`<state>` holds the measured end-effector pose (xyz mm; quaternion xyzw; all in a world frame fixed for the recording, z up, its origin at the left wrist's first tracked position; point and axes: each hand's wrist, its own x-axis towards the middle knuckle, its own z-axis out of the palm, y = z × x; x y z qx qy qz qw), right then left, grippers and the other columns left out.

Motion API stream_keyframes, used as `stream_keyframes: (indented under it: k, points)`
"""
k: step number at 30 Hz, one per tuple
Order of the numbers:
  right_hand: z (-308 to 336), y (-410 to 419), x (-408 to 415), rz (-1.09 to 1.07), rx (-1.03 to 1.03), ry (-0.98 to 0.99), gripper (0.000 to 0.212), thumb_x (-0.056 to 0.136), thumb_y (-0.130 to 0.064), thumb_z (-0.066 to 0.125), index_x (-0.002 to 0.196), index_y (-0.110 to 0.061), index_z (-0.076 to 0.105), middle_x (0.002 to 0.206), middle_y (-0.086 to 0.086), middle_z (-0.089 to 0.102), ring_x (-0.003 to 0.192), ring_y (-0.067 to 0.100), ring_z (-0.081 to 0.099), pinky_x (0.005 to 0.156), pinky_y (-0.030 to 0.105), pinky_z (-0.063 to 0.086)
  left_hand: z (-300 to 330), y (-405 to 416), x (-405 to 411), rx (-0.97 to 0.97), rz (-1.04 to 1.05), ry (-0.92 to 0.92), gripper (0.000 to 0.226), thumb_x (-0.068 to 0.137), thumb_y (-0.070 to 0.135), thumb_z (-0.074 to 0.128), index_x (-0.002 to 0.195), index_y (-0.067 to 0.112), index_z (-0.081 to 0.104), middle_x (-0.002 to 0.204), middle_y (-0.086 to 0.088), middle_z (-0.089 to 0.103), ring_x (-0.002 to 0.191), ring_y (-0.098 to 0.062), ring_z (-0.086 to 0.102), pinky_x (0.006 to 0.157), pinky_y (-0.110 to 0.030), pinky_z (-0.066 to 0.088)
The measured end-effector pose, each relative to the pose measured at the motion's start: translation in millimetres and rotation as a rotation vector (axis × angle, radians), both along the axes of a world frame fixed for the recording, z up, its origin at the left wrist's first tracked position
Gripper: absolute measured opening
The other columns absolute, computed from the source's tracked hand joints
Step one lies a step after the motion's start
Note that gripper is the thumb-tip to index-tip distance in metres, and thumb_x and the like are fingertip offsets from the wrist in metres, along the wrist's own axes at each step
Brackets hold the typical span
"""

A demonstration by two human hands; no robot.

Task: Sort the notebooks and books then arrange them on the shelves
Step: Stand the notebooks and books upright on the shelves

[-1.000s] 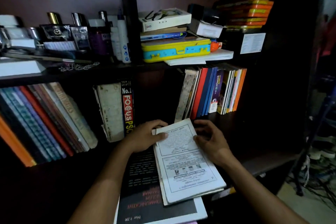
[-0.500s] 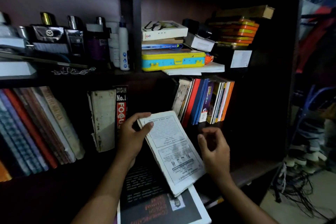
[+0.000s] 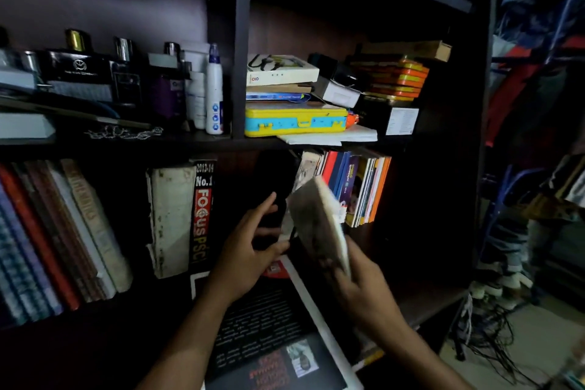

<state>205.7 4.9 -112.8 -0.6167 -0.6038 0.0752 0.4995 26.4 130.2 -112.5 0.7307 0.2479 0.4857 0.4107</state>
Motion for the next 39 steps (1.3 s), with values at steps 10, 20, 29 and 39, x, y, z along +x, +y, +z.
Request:
stream_keyframes:
  k: [10,20,29,39]
  points:
    - [-33.9,2.8,25.5,-0.061,0.05,0.102,0.044,0.088,-0.008,0.074,0.107,-0.047,0.064,0.101,-0.024,0.071,0.091,0.001,0.068,0.075,0.025,0.056,-18.3,10.9,-1.4,0.048,0.094,0.359,0.034,0.091,0.022,0.073,0.117,0.043,0.067,0.102,0.02,0.07,0.095,0.009,0.064,0.09,-0.021,0.055]
    - [-36.3,31.8,32.6,-0.12,0.048,0.315,0.022,0.088,-0.046,0.063,0.1,-0.028,0.068,0.092,-0.028,0.072,0.084,-0.009,0.068,0.068,0.017,0.051,-24.4,26.6,1.1,0.114,0.132,0.511,0.033,0.092,0.033,0.07,0.121,0.043,0.059,0.119,0.021,0.054,0.11,0.003,0.057,0.097,-0.027,0.051]
    - [-54.4,46.9,42.1,-0.139,0.096,0.316,0.009,0.093,-0.027,0.069,0.102,-0.026,0.071,0.095,-0.019,0.075,0.089,-0.002,0.07,0.074,0.018,0.056,-14.2,69.6,56.0,1.176,0.217,0.948,0.08,0.082,0.024,0.063,0.155,0.036,0.031,0.166,0.005,0.024,0.149,-0.025,0.026,0.116,-0.041,0.021]
    - [-49.6,47.0,40.3,-0.121,0.058,0.271,0.011,0.094,-0.027,0.067,0.098,-0.036,0.065,0.097,-0.036,0.068,0.09,-0.011,0.067,0.072,0.009,0.051,-23.4,86.2,38.9,0.966,0.477,0.855,0.085,0.078,0.025,0.073,0.155,0.026,0.037,0.158,-0.006,0.039,0.154,-0.035,0.011,0.124,-0.046,0.013]
